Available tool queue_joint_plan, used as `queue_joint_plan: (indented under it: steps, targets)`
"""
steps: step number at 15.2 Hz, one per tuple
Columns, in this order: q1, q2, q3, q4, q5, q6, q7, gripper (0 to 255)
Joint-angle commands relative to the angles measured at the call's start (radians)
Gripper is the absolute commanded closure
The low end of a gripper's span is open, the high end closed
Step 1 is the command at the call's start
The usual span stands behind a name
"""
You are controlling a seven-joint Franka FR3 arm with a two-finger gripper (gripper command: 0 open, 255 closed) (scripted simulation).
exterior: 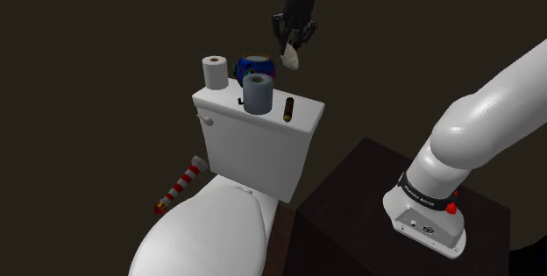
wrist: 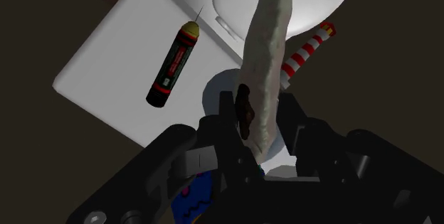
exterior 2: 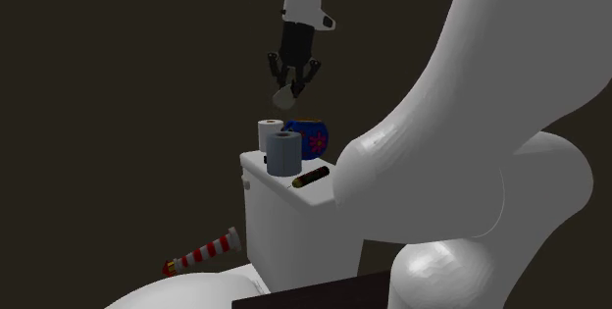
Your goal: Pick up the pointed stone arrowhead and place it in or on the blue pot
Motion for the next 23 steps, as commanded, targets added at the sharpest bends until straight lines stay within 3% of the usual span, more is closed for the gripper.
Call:
queue_joint_plan:
  steps: [1, 9, 15, 19, 20, 21, 23]
  targets:
    - [-0.006, 0.039, -0.007, 0.046, -0.007, -0.010, -0.008, 255]
    - [-0.041, 0.338, -0.041, 0.388, -0.048, -0.064, -0.054, 255]
    - [-0.059, 0.593, -0.059, 0.738, -0.071, -0.163, -0.075, 255]
    - [-0.067, 0.817, -0.067, 1.082, -0.086, -0.286, -0.081, 255]
    - [-0.068, 0.894, -0.068, 1.208, -0.091, -0.336, -0.079, 255]
    - [-0.067, 1.026, -0.065, 1.433, -0.099, -0.429, -0.073, 255]
    - [-0.075, 0.983, -0.056, 1.331, -0.103, -0.370, -0.079, 255]
